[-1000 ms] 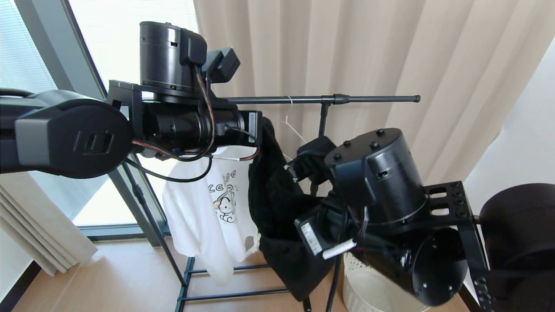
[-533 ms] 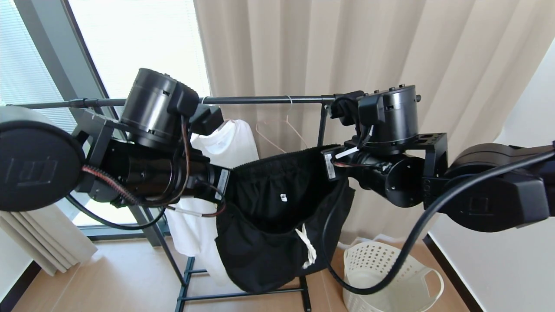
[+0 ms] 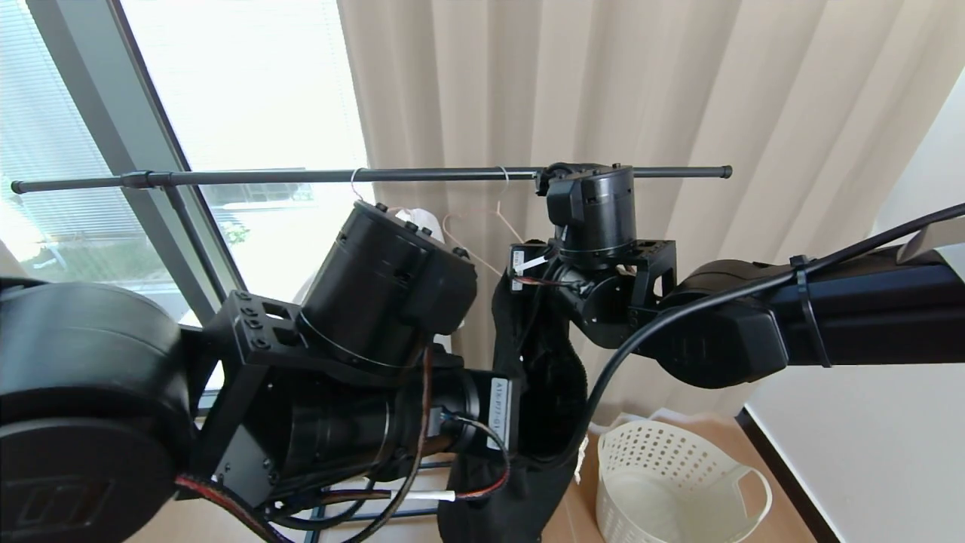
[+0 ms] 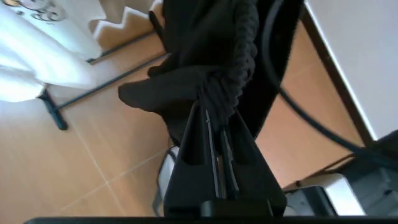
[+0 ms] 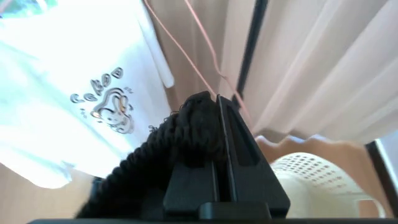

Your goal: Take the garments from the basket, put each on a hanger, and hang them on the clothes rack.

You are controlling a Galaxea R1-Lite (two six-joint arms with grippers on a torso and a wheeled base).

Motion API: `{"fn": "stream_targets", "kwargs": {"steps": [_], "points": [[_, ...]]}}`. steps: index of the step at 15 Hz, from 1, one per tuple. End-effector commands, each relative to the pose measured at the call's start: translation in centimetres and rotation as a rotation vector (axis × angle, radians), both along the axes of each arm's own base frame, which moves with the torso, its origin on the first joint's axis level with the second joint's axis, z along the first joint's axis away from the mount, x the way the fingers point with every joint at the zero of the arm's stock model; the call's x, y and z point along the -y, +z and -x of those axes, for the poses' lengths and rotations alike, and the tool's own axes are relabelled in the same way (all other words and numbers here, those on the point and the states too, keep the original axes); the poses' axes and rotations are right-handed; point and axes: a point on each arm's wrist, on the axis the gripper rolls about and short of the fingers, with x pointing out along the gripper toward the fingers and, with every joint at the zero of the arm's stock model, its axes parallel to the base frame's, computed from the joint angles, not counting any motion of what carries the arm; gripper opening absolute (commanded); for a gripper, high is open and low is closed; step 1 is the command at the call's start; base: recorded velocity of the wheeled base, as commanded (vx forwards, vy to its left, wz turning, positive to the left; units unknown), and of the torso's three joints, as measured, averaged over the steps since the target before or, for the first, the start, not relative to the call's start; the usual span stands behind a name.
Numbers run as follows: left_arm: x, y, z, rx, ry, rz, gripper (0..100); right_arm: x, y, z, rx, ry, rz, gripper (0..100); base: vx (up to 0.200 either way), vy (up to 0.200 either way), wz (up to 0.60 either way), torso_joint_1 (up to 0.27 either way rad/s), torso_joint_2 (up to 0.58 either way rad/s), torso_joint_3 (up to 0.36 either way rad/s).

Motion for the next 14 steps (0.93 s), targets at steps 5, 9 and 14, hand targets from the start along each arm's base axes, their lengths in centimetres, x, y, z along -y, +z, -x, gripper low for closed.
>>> {"fn": "stream_targets", "kwargs": {"steps": [5, 9, 14], "points": [[3.6, -1.8, -0.4, -0.064, -0.004, 0.02, 0, -0.3, 0.7, 0.2, 0.012, 0.005, -0.037, 0, 0.0, 0.0, 0.0, 0.0, 0.0, 0.0], [0.9, -0.9, -1.1, -0.039, 0.101, -0.023, 0, 3.6, 3.0, -0.3, 0.047, -0.061, 0.009, 0, 0.0, 0.0, 0.0, 0.0, 0.0, 0.0], [-1.4, -0.4, -4.1, 0.016, 0.197, -0.045, 0, 8.9, 5.2, 3.7, 0.067, -0.054, 0.221, 0, 0.0, 0.0, 0.0, 0.0, 0.0, 0.0]]}}
